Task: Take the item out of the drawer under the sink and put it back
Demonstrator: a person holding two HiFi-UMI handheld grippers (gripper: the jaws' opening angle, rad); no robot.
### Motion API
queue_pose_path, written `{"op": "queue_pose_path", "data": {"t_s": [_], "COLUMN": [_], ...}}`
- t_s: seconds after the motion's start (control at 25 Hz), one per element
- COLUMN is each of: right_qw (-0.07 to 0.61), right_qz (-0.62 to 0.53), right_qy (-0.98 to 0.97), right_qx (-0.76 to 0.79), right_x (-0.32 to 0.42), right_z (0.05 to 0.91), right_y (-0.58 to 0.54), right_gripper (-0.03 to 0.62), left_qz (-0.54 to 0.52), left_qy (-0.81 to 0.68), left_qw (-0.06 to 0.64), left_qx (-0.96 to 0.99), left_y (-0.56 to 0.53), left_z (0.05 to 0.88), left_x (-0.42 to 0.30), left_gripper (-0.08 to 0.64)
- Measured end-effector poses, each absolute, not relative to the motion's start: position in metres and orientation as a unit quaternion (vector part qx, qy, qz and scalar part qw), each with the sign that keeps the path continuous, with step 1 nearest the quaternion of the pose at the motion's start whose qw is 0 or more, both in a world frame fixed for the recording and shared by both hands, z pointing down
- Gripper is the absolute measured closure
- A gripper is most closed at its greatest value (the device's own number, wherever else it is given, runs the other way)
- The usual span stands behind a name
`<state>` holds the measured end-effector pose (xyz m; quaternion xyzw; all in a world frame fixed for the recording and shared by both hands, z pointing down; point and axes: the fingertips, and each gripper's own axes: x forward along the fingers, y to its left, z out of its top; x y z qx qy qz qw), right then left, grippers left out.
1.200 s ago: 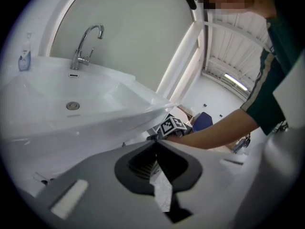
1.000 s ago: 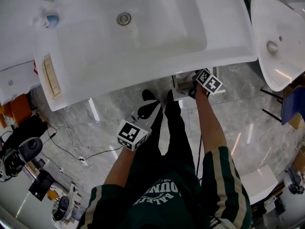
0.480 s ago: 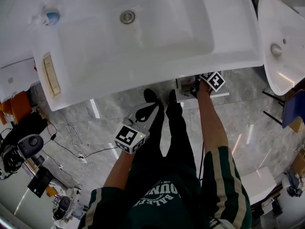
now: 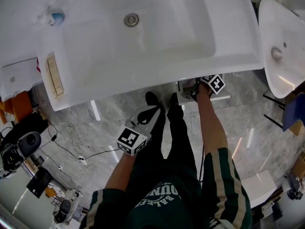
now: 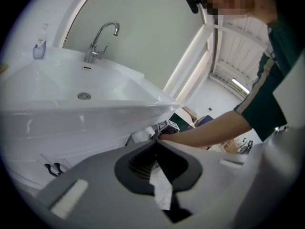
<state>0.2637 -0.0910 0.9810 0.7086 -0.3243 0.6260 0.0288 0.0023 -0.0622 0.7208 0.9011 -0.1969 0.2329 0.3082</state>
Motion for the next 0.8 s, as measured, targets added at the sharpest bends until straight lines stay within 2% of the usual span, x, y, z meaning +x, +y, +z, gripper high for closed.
{"op": "queue_pose_path", "data": {"t_s": [0.8], "right_qw": [-0.031], "right_qz": [0.615], "right_qy": [-0.349], "right_qx": [0.707], "right_x": [0.258], "right_z": [0.895], "right_y": [-0.068], "right_gripper": [0.541], "left_qz": [0.197], "left_qy": [-0.212], "left_qw": [0.283], "left_qx": [0.914], "left_y": [-0.059], "left_z": [0.669], "left_x": [0.008], "left_gripper": [0.509]}}
